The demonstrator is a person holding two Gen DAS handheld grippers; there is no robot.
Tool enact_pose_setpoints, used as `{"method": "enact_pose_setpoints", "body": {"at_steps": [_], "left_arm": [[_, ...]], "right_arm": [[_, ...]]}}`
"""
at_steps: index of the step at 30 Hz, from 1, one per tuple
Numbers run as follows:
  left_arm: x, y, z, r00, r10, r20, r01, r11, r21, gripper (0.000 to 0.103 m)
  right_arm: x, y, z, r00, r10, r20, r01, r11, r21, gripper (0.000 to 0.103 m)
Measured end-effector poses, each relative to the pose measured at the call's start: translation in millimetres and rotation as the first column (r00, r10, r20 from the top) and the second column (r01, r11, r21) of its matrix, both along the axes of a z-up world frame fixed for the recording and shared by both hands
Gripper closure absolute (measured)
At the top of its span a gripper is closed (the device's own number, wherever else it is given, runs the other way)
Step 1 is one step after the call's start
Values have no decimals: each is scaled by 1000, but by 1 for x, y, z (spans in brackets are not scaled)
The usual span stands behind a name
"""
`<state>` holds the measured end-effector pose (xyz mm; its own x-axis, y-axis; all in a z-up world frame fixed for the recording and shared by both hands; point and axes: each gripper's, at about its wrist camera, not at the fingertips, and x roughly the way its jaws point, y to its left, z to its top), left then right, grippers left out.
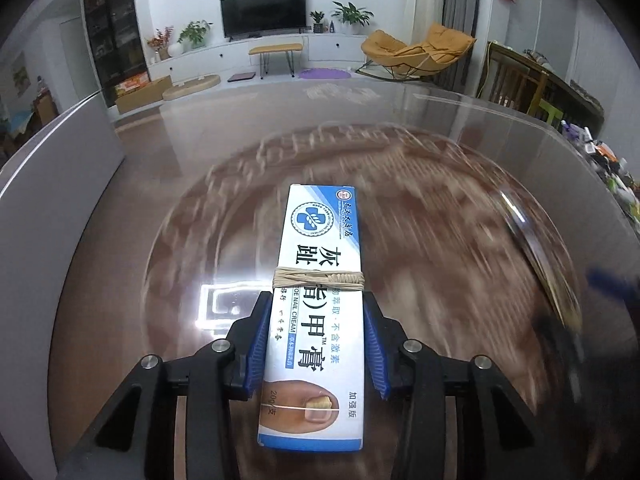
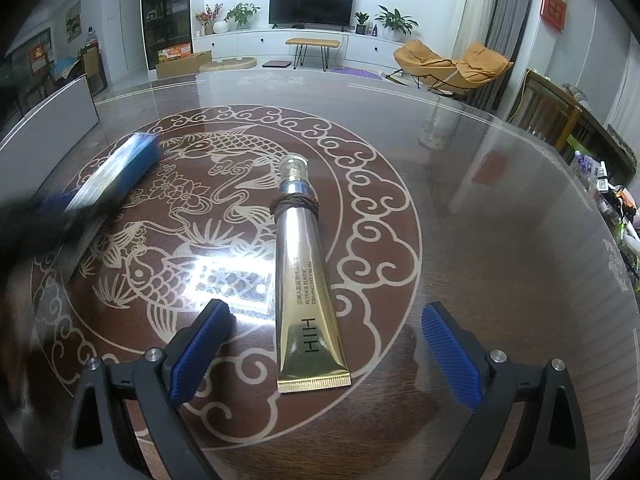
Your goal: Organize objects
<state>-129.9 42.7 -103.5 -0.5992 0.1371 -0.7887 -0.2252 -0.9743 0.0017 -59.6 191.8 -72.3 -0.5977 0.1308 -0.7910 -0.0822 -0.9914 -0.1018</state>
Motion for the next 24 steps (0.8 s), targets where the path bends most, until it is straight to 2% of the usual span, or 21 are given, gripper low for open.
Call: {"method": "enact_pose_setpoints", "body": {"at_steps": [4, 6, 7, 8, 10, 24], "left_arm": [[53, -9, -3, 1000, 10, -11, -10, 1000, 3, 57], [60, -8, -6, 1000, 4, -2, -4, 1000, 6, 41], [61, -7, -8, 1000, -2, 10, 2, 1000, 0, 17], [60, -5, -11, 1000, -3, 28, 3, 1000, -15, 2], [58, -4, -12, 999, 5, 40, -5, 1000, -13, 0], [57, -6, -10, 999, 4, 42, -4, 1000, -8, 0]], "right_arm": [[0, 1, 1, 1000, -3, 0, 3, 1000, 8, 5], [0, 2, 1, 1000, -5, 0, 5, 1000, 11, 4], [0, 3, 1, 1000, -6, 0, 6, 1000, 12, 4], [0, 4, 1, 1000, -6, 0, 6, 1000, 12, 4], [0, 2, 1, 1000, -8, 0, 8, 1000, 15, 4], [-1, 1, 1, 1000, -11, -3, 11, 999, 36, 2]]}}
